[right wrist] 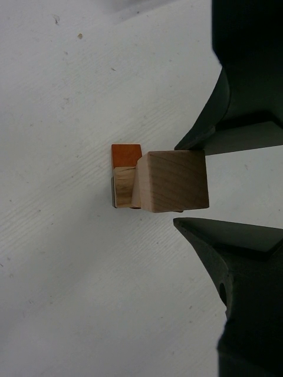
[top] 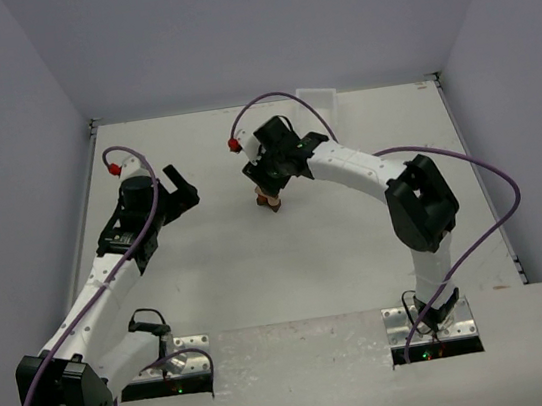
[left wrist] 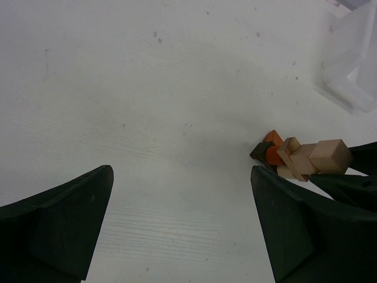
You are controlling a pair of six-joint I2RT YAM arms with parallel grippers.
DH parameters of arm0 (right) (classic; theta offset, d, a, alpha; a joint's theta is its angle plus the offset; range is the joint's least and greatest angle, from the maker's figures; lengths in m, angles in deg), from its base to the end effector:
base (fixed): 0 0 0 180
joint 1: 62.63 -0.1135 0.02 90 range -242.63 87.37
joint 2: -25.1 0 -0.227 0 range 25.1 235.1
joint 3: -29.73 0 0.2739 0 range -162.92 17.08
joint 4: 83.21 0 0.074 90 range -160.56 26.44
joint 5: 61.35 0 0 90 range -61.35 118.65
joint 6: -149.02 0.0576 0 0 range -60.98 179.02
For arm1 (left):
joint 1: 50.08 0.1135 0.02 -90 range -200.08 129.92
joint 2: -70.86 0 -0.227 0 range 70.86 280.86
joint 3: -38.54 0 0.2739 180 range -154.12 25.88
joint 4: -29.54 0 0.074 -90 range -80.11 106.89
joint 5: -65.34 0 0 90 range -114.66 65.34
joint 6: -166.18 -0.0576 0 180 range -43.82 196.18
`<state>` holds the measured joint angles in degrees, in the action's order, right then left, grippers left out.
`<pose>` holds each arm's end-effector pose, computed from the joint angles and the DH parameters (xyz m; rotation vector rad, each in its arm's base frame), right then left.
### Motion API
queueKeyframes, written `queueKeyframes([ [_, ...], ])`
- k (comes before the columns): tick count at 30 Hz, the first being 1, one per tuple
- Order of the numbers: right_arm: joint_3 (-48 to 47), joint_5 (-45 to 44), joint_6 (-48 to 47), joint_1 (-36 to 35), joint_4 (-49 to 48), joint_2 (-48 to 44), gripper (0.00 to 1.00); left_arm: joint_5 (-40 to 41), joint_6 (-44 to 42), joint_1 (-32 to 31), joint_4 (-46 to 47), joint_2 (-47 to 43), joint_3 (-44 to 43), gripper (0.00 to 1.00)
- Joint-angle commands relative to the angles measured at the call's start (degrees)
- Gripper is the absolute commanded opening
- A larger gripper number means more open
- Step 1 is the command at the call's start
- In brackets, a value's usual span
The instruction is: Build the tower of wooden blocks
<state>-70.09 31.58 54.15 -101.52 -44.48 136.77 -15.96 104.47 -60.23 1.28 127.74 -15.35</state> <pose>0.3526 0.2882 0.1666 -0.9450 2.2921 0.3205 0.2786 -0.0410 0.2214 -0.4231 2.0758 -0.2402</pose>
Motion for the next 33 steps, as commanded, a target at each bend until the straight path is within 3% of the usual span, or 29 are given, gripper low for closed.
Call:
queueKeyframes([
  [1,0.3,-1.0,0.6,-0.6,-1.8,-3.5,0.45,0.2,-0.7,-0.1,2.8,-0.9,-0.3,1.00],
  [22,1.8,-1.6,1.3,-0.7,-2.7,-4.6,0.40,0.2,-0.9,-0.1,2.8,-1.0,-0.3,1.00],
  [33,1.5,-2.4,1.7,-0.7,-2.4,-6.2,0.55,-0.7,-0.9,-0.1,2.8,-1.0,-0.4,1.00],
])
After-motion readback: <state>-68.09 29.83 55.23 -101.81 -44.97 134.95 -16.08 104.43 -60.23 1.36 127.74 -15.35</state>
